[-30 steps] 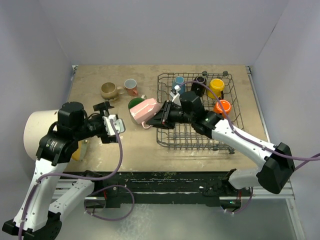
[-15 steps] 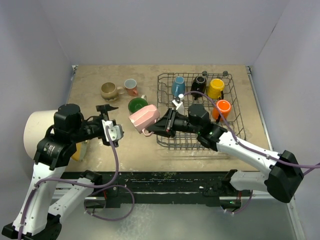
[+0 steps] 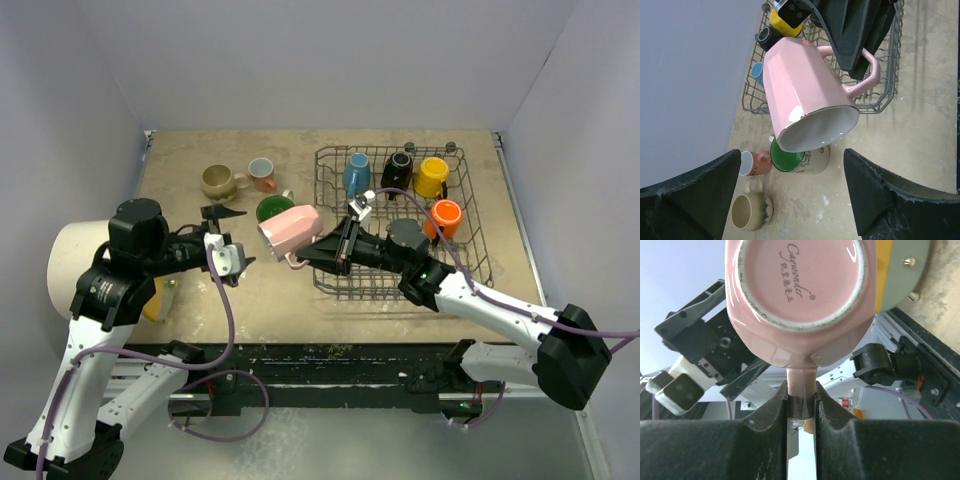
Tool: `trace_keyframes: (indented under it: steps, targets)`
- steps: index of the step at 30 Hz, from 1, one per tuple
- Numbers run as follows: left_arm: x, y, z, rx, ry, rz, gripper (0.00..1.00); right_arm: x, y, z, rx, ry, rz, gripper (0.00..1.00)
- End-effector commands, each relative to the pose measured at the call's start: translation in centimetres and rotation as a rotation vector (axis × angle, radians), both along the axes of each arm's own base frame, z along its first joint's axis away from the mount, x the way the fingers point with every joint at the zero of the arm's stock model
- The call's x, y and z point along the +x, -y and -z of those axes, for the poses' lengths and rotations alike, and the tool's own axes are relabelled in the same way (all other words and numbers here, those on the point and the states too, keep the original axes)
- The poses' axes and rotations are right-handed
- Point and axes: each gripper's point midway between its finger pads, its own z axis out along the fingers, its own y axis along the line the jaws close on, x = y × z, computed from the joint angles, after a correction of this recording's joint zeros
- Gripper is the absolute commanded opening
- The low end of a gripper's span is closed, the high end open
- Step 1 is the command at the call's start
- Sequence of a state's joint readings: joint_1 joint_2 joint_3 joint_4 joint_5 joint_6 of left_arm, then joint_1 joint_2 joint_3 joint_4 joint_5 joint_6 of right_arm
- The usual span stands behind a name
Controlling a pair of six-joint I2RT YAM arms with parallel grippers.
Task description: Unload the cups from the dish rack
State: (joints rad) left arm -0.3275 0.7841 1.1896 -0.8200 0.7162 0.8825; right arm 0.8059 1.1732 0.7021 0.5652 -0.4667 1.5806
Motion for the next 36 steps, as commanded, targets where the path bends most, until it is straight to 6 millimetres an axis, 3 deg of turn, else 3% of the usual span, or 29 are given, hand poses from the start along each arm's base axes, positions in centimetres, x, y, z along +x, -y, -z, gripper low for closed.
trace_keyframes:
  steps: [1,9,16,21,22,24,30,33,36]
  targets:
    - [-0.1,0.8,-2.7,-0.051,0.064,0.046,0.84,-2.3,0.7,-8.6,0.273,0.18,-0.042,0.0]
    - [0.7,1.3,-4.1,-0.106,0.056,0.034,0.69,-4.6,-1.2,-10.9,0.387,0.203,-0.101,0.0]
    - [0.4,1.1,-4.3,-0.109,0.074,0.024,0.37,-5.1,-1.5,-12.4,0.442,0.205,-0.093,0.0]
    - [0.4,1.2,-4.3,-0.126,0.064,0.021,0.21,-5.6,-2.7,-12.9,0.469,0.188,-0.108,0.0]
    - [0.3,1.2,-4.4,-0.132,0.064,0.021,0.14,-5.6,-3.0,-12.8,0.474,0.181,-0.112,0.0]
    - [0.4,1.2,-4.7,-0.144,0.06,0.015,0.01,-5.6,-3.6,-12.4,0.48,0.156,-0.113,0.12]
    - [2.1,0.1,-4.0,-0.119,0.077,-0.085,0.0,-5.2,-4.1,-9.9,0.436,0.09,-0.109,0.68]
    - [4.4,-1.4,-2.4,-0.057,0.046,-0.215,0.0,-4.0,-2.9,-8.8,0.343,0.07,-0.064,0.88]
    - [7.4,-3.5,0.1,0.037,-0.024,-0.376,0.0,-1.8,-0.4,-6.4,0.173,0.057,0.023,1.0]
